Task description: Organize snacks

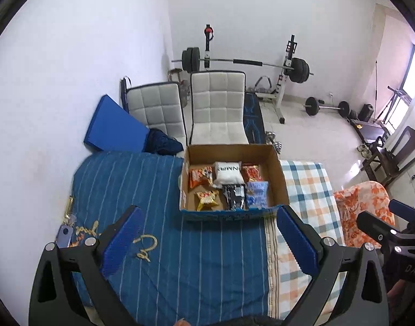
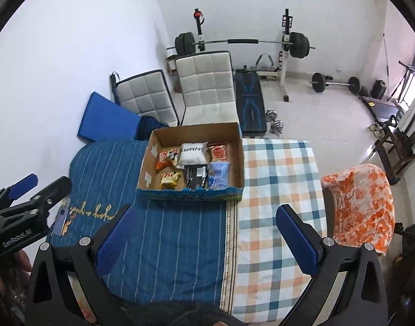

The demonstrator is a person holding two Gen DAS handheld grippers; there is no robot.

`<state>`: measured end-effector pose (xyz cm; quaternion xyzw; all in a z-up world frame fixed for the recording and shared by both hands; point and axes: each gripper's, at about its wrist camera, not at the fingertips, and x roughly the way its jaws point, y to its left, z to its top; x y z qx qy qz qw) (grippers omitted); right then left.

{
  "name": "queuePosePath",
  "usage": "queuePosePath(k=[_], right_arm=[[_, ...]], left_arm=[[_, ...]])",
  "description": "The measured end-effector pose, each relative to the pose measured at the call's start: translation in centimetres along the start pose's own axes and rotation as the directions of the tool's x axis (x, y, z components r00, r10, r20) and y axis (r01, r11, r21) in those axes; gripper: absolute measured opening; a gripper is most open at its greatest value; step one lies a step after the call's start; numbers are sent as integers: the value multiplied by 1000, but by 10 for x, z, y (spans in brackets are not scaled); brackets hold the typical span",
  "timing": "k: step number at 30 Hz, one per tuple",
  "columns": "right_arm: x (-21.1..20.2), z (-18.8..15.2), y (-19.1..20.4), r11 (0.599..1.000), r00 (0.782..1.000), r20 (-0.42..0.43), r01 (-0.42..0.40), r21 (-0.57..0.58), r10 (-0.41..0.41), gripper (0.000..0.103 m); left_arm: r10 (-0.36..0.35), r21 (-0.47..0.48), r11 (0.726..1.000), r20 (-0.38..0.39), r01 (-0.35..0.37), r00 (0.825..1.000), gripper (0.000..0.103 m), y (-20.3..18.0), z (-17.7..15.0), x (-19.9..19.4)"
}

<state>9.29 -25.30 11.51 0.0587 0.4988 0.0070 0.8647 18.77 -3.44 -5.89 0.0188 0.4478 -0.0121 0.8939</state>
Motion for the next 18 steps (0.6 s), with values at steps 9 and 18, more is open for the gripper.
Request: queuePosePath(k=[9, 18], right_arm=[[7, 15, 0, 997, 994, 71, 79, -1, -79, 103], [-3, 26, 7, 996, 989, 125, 84, -16, -81, 103]], left_arm=[[20, 5, 1000, 48, -20, 999, 101, -2, 9, -1], [25, 7, 1000, 69, -26, 997, 101, -2, 12, -6]])
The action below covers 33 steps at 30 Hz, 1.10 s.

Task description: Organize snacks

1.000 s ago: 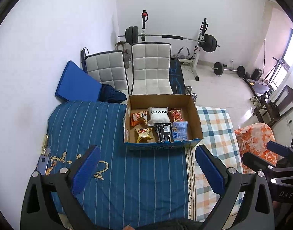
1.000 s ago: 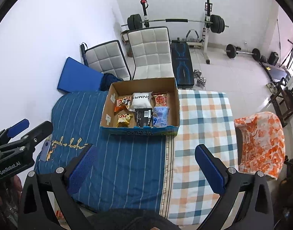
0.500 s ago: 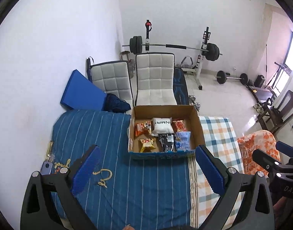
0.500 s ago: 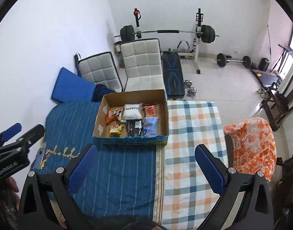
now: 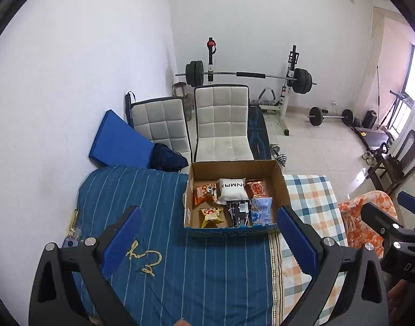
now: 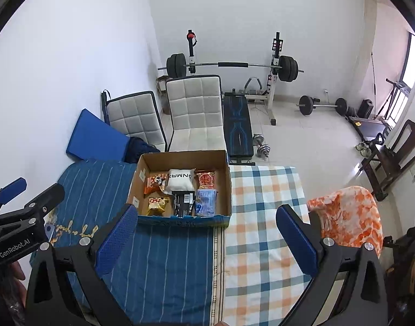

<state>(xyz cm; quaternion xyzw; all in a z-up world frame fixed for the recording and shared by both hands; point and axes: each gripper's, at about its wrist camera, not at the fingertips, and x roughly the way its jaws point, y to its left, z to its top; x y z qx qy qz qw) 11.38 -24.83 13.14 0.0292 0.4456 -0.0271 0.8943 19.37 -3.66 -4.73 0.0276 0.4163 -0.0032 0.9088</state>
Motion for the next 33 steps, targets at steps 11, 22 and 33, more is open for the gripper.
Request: queuePosePath(k=[11, 22, 33], right_arm=[[-2, 2, 1, 1000, 1000, 7, -4, 0, 4, 103], [1, 0, 1, 1000, 1000, -5, -3, 5, 3, 103], [6, -4, -2, 1000, 1000, -9, 11, 7, -11, 103]], left_arm=[[-6, -3, 1000, -6, 6, 1000, 101, 0, -1, -1], [-17, -13, 1000, -26, 16, 1000, 103, -3, -5, 4], [-10, -25, 1000, -27, 9, 1000, 103, -1, -8, 7]])
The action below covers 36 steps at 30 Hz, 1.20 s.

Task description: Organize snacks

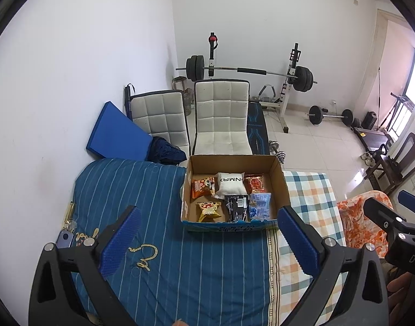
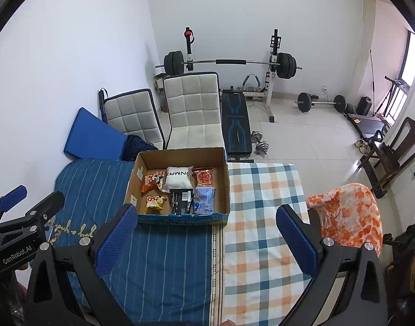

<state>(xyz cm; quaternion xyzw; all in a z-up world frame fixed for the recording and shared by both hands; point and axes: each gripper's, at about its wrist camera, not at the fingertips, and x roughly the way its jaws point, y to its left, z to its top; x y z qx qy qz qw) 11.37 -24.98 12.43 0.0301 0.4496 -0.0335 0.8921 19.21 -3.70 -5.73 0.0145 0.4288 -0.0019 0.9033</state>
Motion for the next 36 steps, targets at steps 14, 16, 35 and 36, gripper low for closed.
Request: queuePosePath(k=[14, 16, 35, 36], right_arm=[[1, 1, -1, 1000, 1000, -2, -2, 1, 2, 103], [1, 1, -1, 1000, 1000, -3, -1, -2, 1, 103], [3, -1, -2, 1000, 1000, -5, -3, -2, 3, 103], [3, -2, -2, 1000, 1000, -5, -2, -3, 2, 103]], left_arm=[[24, 0, 1000, 1, -24, 1000, 103, -2, -7, 0], [22, -2, 1000, 1, -22, 1000, 103, -2, -7, 0], [29, -4, 1000, -1, -29, 1000, 103, -5, -9, 5], [26, -4, 1000, -3, -26, 1000, 103, -5, -9, 6]])
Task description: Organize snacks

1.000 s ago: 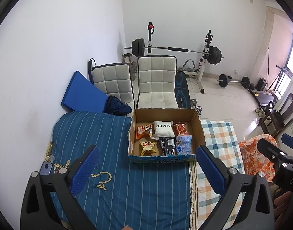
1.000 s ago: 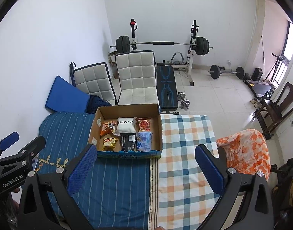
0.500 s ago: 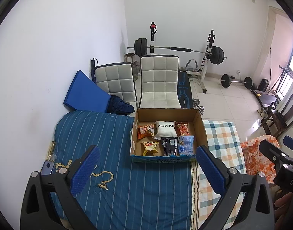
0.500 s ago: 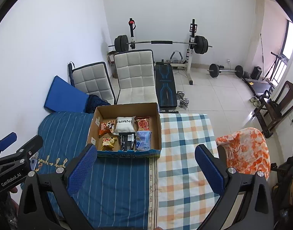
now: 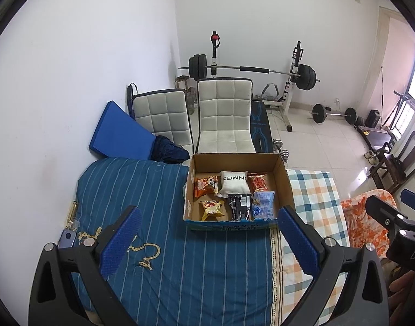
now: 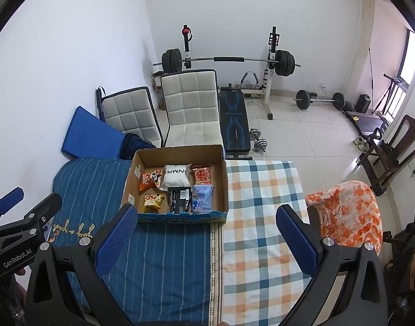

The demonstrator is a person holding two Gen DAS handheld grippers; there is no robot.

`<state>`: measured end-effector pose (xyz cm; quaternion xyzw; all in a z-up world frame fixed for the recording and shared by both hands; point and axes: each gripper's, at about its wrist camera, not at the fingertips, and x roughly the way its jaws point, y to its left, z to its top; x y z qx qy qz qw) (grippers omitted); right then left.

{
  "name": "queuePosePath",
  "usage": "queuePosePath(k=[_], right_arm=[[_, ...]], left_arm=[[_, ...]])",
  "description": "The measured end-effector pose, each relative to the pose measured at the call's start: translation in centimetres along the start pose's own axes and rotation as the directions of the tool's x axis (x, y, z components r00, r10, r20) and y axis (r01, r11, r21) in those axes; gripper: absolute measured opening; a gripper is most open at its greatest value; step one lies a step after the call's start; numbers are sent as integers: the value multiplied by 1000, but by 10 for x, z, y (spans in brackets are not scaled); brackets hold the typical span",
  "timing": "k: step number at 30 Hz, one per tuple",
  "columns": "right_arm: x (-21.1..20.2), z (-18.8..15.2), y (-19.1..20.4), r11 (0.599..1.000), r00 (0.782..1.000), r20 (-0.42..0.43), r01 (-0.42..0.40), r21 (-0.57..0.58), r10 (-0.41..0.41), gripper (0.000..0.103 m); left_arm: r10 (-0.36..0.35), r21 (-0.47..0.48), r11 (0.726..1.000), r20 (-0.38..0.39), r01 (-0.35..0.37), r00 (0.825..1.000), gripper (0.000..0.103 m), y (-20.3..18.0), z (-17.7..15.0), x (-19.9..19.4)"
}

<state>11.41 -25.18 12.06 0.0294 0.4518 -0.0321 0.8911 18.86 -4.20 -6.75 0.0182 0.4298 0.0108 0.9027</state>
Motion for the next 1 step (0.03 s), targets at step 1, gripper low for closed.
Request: queuePosePath(k=[1], right_arm=[[-1, 1, 0, 1000, 1000, 0, 0, 2, 0, 103]], left_arm=[[4, 0, 1000, -2, -4, 1000, 103, -1, -1, 0]])
